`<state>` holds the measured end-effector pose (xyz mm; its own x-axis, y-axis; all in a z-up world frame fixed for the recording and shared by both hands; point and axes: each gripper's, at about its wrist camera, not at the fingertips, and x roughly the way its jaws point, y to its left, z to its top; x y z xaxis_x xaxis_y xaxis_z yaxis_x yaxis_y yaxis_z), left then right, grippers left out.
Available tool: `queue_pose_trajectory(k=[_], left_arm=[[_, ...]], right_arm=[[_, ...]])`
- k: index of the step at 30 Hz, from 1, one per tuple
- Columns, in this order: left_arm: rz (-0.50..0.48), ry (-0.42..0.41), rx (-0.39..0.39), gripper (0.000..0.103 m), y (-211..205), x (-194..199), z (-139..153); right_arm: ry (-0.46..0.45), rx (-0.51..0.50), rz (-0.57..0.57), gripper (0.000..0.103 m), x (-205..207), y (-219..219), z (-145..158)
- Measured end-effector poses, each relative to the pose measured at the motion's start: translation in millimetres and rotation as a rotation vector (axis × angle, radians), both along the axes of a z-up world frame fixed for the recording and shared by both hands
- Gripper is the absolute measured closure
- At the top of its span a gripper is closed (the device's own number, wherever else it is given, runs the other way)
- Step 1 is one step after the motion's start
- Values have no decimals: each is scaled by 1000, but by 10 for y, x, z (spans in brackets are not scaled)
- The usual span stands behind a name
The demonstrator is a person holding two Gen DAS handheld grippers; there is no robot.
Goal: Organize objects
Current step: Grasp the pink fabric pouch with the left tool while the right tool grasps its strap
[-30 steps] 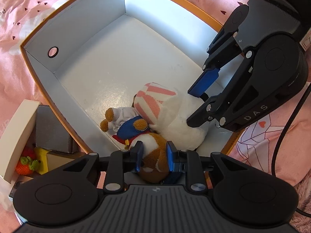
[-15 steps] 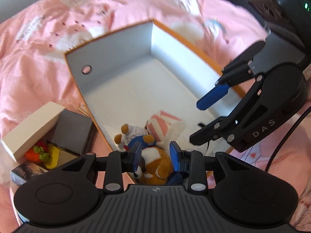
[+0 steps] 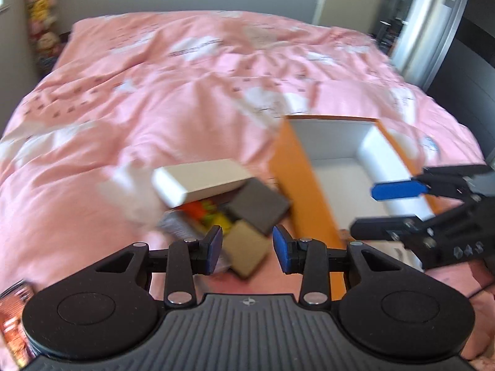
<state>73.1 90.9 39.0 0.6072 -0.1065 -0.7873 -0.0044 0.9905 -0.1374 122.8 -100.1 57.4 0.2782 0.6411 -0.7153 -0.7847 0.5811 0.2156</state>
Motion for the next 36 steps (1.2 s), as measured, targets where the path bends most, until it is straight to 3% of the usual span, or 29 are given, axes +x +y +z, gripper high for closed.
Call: queue_pose_trajectory(k=[5,10,13,18,21,27,28,29,36], left_arm=[[109,43,38,57,306,-61,-183],[129,103,63,46,439,-128,-403],[131,148,37,44,496,-192,-545],[137,184,21,41,490,-254,-691],[138,203,6,39,483,-244,-785],[134,180,52,42,379,-230,-934],[139,170,56,44,369,-241,-932],[147,153,54,45,372,-257,-920],[168,47,-26,65,477,-363,-711]], right_arm=[[19,-51,32,36,-191,483,-235],[75,-112,76,38,-337,833,-523],[108,-164,126,38,-455,937,-697],[70,-271,143,38,-573,1028,-973],[78,-279,143,39,-560,1054,-1074],[34,-318,168,38,-647,1147,-1279],[17,-318,170,41,-665,1153,-1297],[9,-316,164,58,-664,1150,-1299],[-30,-279,100,78,-611,1000,-1083]])
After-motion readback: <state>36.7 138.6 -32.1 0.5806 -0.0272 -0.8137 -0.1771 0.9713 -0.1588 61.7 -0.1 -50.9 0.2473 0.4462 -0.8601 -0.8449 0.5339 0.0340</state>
